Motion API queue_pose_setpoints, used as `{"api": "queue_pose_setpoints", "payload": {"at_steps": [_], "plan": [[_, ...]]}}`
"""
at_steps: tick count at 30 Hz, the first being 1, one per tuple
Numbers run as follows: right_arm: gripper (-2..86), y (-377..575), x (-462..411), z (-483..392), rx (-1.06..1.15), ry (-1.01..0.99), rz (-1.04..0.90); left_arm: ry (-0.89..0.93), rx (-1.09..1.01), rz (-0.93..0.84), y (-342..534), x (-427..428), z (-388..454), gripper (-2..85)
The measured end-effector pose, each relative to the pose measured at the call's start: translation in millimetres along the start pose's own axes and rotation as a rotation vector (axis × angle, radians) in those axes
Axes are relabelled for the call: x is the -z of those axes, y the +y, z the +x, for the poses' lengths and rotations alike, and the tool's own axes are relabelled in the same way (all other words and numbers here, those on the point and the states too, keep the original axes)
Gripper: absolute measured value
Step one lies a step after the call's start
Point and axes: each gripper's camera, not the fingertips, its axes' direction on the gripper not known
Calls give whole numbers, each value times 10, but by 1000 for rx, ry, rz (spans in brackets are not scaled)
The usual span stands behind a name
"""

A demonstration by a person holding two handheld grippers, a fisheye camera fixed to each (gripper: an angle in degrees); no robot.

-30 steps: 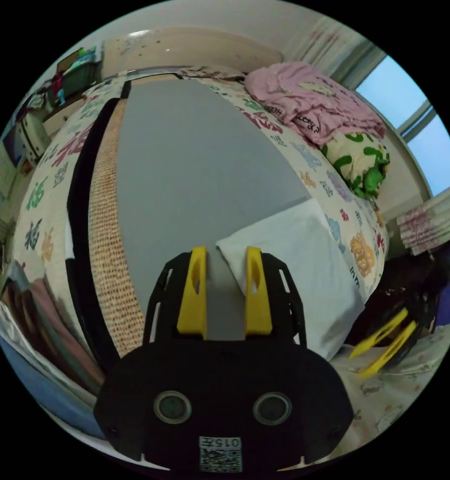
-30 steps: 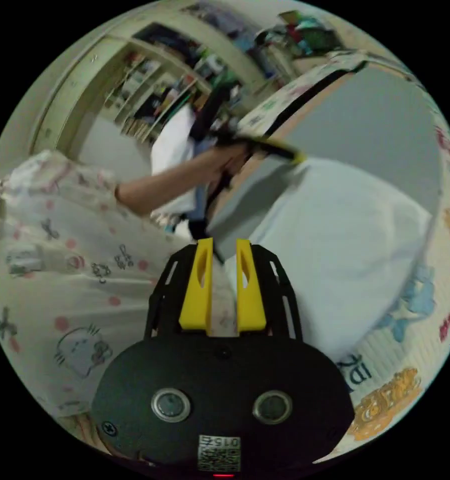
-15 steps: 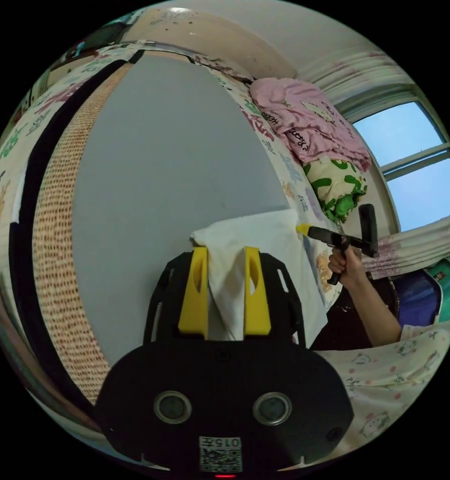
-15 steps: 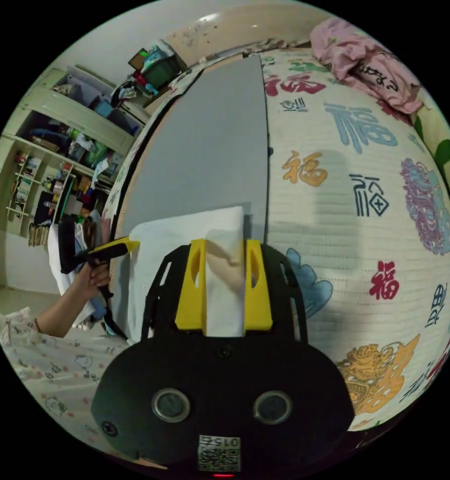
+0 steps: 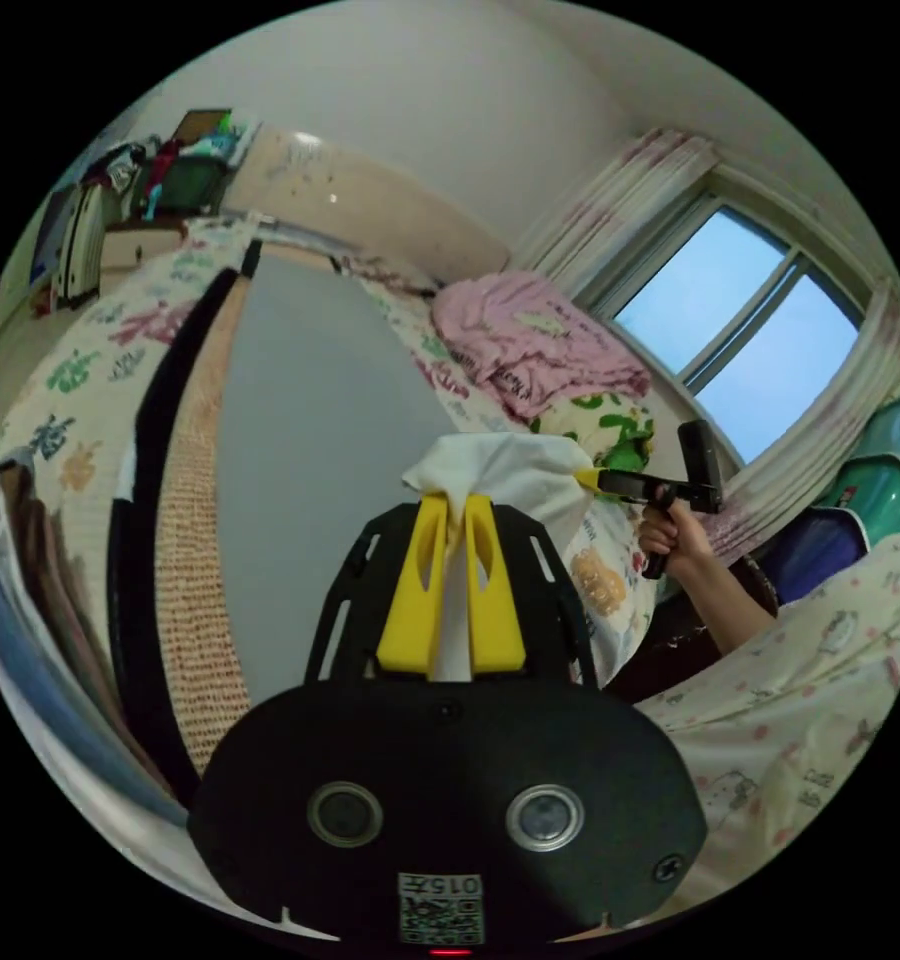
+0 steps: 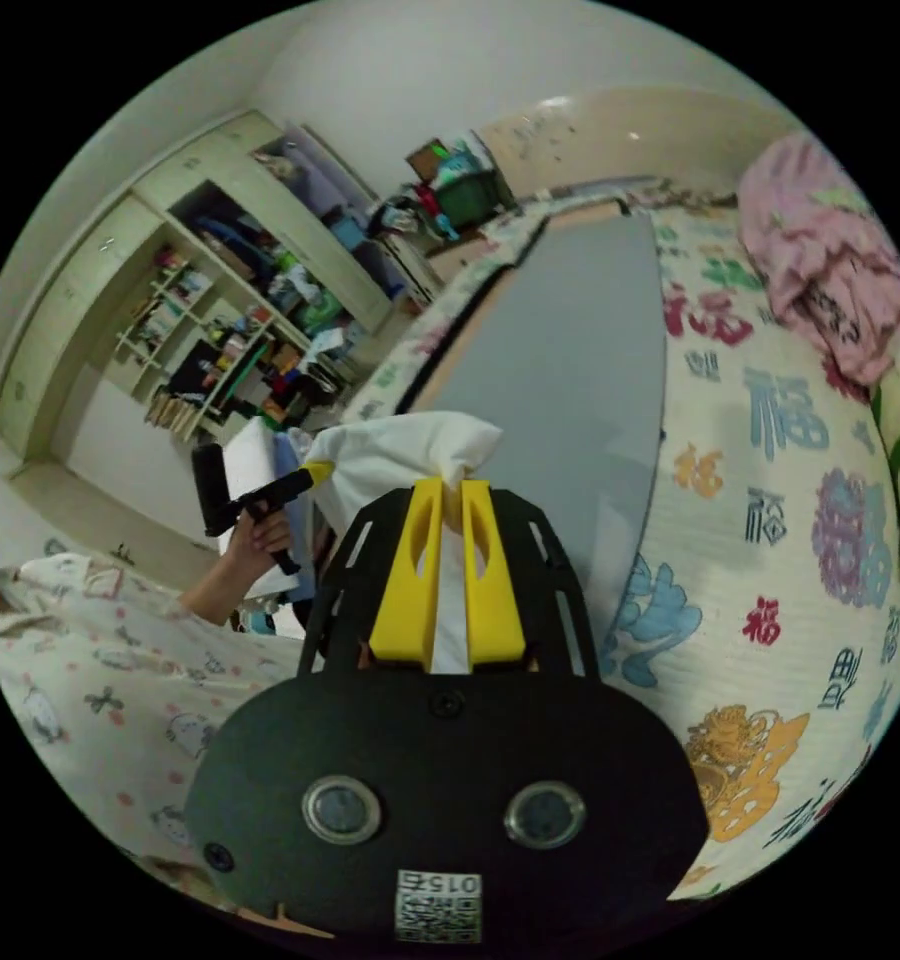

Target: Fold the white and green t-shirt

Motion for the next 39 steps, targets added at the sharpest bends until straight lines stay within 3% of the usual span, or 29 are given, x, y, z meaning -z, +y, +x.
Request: {"api": "queue_pose_setpoints", "payload": {"at_steps": [12,19,21,27,30,32,34,37,39], "plan": [[30,2086,1045,-822,678,-255,226,-37,-245,617,596,4906,999,8],[28,3460,1060,-965,977,-465,208,-120,-335,789,1278,7337,1694,9],[28,3743,831,-895,977,-519,162,-240,-314,803,1527,7971,1851,10],[27,4735,-762,-373,842,-485,-32,-455,-108,708,2024,8840,1338,16],[27,5181,-2001,-81,743,-306,-219,-585,88,563,2145,8843,518,23],[22,5677,-2780,137,757,-62,-315,-674,208,481,2311,8736,22,32],[27,6052,-2958,273,748,105,-284,-713,317,463,2616,8779,-227,44],[26,6801,-2748,380,910,165,-46,-758,355,636,3410,9237,14,54],[7,7289,-2650,380,993,173,127,-879,486,747,4247,9619,117,63]]}}
